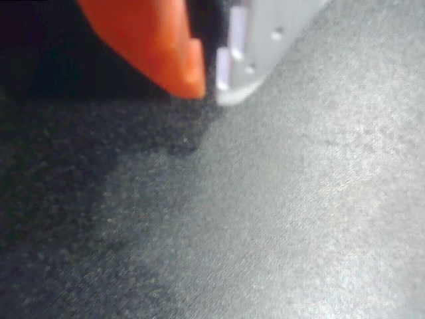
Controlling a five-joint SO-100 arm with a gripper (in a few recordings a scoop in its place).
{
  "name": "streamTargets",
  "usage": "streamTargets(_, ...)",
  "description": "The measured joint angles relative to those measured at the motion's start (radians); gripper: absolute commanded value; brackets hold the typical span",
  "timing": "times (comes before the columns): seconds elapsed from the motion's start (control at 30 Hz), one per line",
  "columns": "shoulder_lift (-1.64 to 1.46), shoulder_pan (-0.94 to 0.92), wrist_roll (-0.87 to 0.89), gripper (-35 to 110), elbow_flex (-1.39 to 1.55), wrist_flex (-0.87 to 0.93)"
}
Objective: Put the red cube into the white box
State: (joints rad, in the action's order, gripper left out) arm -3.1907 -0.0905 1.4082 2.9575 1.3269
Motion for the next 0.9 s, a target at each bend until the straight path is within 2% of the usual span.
streamTargets(0.57,0.0,-0.008,0.023,0,0.0,0.0)
streamTargets(0.9,-0.002,-0.006,0.025,0,0.0,-0.097)
